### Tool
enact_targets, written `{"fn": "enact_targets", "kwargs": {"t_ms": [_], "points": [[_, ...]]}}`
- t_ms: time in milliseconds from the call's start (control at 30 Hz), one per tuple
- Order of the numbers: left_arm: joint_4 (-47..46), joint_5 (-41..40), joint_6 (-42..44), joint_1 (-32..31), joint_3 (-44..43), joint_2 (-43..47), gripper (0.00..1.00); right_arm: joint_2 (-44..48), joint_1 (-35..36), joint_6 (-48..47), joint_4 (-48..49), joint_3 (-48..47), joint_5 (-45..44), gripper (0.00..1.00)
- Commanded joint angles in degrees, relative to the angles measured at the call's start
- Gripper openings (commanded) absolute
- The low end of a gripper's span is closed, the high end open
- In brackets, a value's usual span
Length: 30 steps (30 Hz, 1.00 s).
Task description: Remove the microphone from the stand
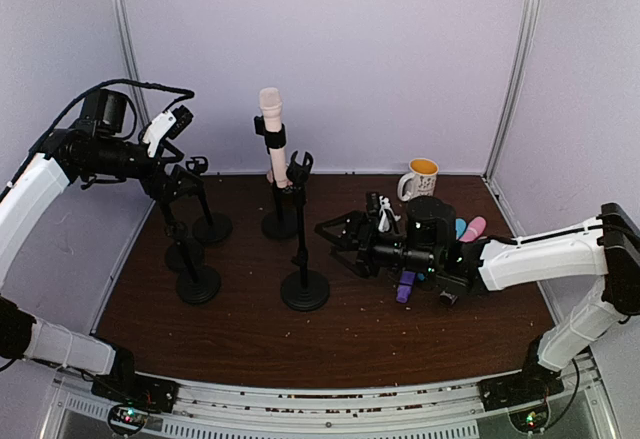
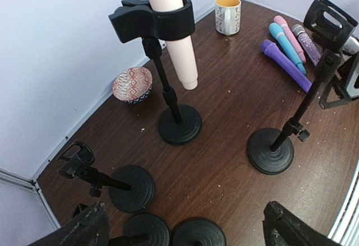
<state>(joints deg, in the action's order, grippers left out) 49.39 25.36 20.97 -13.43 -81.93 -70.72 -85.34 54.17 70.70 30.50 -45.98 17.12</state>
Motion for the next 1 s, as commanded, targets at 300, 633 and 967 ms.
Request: {"fn": "enact_targets", "kwargs": {"t_ms": [300, 633, 967], "points": [[0.19, 0.79, -0.47, 0.34, 0.84, 1.02, 0.98, -23.12, 2.69, 17.39, 22.61, -8.13, 8.36, 0.69], [0.27, 2.39, -0.58, 0.35, 1.16, 1.09, 0.98, -28.22, 2.29, 21.70, 30.13, -8.61, 4.66, 0.53], [0.29, 3.18, -0.36, 0.34, 1.62, 1.46, 0.98, -27.47, 2.30, 21.96, 30.83, -6.80, 3.10, 0.28]]}}
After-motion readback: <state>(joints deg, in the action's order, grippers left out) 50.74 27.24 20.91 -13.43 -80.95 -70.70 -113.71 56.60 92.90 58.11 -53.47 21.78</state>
